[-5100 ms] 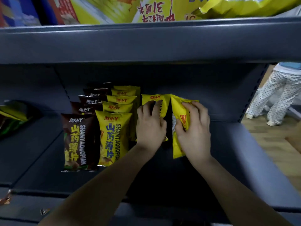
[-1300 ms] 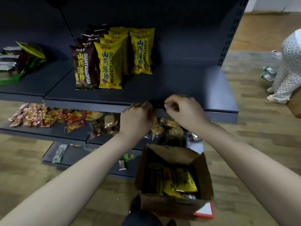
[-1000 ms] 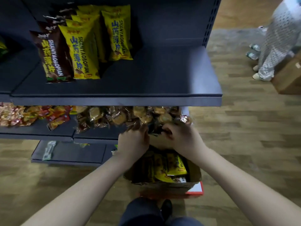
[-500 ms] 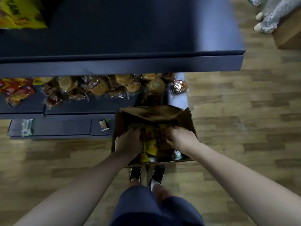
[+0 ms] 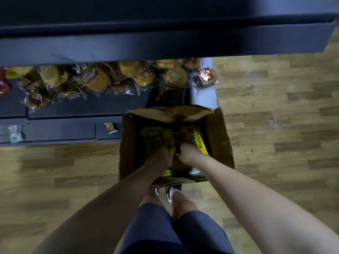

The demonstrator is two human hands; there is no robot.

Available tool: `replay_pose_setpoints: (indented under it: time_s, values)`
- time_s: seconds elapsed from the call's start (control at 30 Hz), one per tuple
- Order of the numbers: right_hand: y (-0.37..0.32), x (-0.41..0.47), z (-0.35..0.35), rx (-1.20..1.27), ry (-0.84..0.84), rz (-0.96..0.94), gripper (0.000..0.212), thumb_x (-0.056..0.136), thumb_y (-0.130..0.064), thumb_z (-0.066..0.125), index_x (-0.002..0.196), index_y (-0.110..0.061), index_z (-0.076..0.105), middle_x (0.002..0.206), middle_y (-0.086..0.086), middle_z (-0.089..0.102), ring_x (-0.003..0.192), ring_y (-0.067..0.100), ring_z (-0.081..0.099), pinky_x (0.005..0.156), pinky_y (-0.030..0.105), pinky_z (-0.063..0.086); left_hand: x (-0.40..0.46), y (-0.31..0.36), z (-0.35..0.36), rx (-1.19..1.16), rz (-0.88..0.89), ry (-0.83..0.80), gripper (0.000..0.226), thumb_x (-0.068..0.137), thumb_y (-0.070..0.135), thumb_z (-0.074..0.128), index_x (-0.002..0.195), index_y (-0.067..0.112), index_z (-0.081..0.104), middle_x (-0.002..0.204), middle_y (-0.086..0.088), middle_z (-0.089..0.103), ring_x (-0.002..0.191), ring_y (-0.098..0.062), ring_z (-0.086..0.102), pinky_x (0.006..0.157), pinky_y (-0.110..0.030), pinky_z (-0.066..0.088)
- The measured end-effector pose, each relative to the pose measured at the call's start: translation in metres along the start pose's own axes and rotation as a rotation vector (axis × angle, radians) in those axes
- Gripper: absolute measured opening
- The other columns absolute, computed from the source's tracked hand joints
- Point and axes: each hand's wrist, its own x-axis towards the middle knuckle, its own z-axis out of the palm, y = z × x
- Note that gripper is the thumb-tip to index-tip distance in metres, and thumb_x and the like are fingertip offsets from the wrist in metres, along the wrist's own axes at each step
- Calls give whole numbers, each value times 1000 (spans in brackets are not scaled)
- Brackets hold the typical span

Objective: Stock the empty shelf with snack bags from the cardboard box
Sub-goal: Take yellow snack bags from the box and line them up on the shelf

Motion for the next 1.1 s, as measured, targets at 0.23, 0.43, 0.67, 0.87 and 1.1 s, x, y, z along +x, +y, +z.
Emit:
replay_pose_setpoints:
  time_s: [0.23, 0.43, 0.67, 0.87, 1.1]
  values:
    - [0, 12, 2, 10, 28, 43, 40, 95, -15, 45, 132, -1, 45, 124, 19, 58, 114, 32, 56, 91, 33, 42, 12, 7, 3, -99, -37, -72, 41, 88, 30, 61, 116, 1, 56, 119, -22, 58, 112, -34, 54, 89, -34, 42]
    - [-1, 18, 1, 102, 29, 83, 44, 98, -13, 38, 140, -1, 34, 135, 21, 50, 117, 33, 53, 93, 34, 42, 17, -5, 0, -85, -45, -62, 52, 83, 26, 67, 127, 5, 49, 132, -18, 50, 123, -32, 46, 99, -34, 38]
    - [-2, 20, 4, 219, 26, 170, 42, 99, -11, 32, 139, 0, 38, 133, 20, 51, 115, 33, 54, 87, 35, 45, 26, -17, -3, -336, -88, -141, 92, 53, 52, 70, 134, 15, 47, 136, -12, 49, 124, -31, 47, 102, -43, 42]
    - [-7, 18, 2, 538, 38, 168, 42, 102, -22, 36, 135, 2, 42, 136, 22, 49, 124, 35, 47, 98, 33, 38, 5, -23, -40, -421, -152, -263, 57, 83, 20, 66, 136, 11, 44, 135, -15, 48, 121, -33, 47, 100, -38, 42]
    - [-17, 16, 3, 933, -55, 245, 50, 98, -25, 48, 141, -2, 37, 145, 16, 41, 132, 29, 41, 104, 29, 32, -5, -30, -49, -329, -162, -381, 62, 84, 7, 59, 142, 17, 37, 141, -13, 40, 124, -33, 42, 101, -42, 40]
